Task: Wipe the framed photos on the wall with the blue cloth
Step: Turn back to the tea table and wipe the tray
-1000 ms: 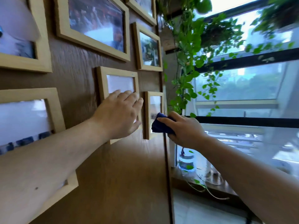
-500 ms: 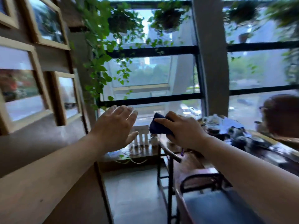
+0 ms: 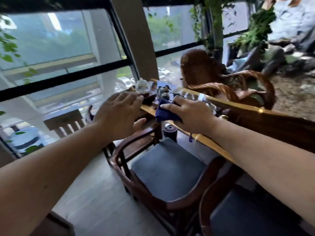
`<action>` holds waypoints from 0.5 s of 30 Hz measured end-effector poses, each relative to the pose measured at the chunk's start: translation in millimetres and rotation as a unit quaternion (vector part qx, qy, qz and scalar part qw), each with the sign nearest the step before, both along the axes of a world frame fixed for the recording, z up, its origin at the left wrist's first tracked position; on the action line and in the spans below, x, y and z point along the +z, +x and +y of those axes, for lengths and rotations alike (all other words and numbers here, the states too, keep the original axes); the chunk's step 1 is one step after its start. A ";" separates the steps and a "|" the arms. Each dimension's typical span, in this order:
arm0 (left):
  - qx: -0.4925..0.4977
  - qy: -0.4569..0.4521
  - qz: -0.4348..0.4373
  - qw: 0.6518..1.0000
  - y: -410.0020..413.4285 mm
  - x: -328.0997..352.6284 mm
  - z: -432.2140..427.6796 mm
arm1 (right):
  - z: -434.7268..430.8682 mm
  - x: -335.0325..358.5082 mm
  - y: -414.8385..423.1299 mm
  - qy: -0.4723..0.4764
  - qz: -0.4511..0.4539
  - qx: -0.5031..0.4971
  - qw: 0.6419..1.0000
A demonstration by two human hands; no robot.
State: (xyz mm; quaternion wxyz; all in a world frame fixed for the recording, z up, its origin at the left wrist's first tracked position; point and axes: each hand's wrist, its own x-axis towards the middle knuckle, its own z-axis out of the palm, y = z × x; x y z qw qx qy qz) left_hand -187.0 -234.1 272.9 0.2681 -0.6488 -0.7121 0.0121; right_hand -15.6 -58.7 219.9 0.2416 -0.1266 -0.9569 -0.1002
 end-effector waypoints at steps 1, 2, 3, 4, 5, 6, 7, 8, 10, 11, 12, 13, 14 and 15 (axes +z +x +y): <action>-0.013 -0.002 -0.007 1.000 12.4 -6.0 15.9 | 10.2 -5.9 17.3 -0.004 -0.005 -0.015 1.000; -0.026 -0.007 -0.013 1.000 26.4 -12.8 34.0 | 22.2 -12.1 36.3 -0.009 -0.009 -0.029 0.999; -0.037 -0.010 -0.019 0.999 39.0 -20.2 50.0 | 33.2 -18.8 54.0 -0.012 -0.011 -0.039 0.999; -0.045 -0.015 -0.024 0.999 50.1 -27.1 62.8 | 42.2 -26.1 69.4 -0.016 -0.010 -0.050 0.999; -0.057 -0.018 -0.027 0.998 62.4 -36.5 78.3 | 52.9 -34.4 87.9 -0.022 -0.011 -0.063 0.998; -0.069 -0.022 -0.033 0.997 73.6 -45.8 91.7 | 62.9 -42.8 104.5 -0.029 -0.013 -0.077 0.997; -0.082 -0.021 -0.038 0.996 85.3 -55.1 104.4 | 73.1 -51.5 120.4 -0.037 -0.017 -0.088 0.995; -0.093 -0.027 -0.049 0.994 99.0 -66.9 120.0 | 85.3 -63.1 138.8 -0.049 -0.018 -0.102 0.993; -0.106 -0.042 -0.068 0.991 121.1 -90.0 144.9 | 106.3 -85.6 169.1 -0.073 -0.029 -0.121 0.990; -0.111 -0.050 -0.076 0.990 130.4 -101.8 155.5 | 114.7 -96.2 181.7 -0.086 -0.035 -0.129 0.987; -0.117 -0.060 -0.085 0.988 140.3 -114.3 167.2 | 123.1 -108.2 194.0 -0.098 -0.037 -0.138 0.985; -0.124 -0.069 -0.093 0.986 149.5 -126.9 179.3 | 131.7 -119.4 205.5 -0.115 -0.037 -0.147 0.982; -0.129 -0.079 -0.102 0.983 159.4 -140.9 192.1 | 140.6 -132.8 217.3 -0.130 -0.033 -0.156 0.979; -0.131 -0.086 -0.109 0.982 166.3 -150.8 200.6 | 146.9 -143.2 225.5 -0.144 -0.029 -0.163 0.976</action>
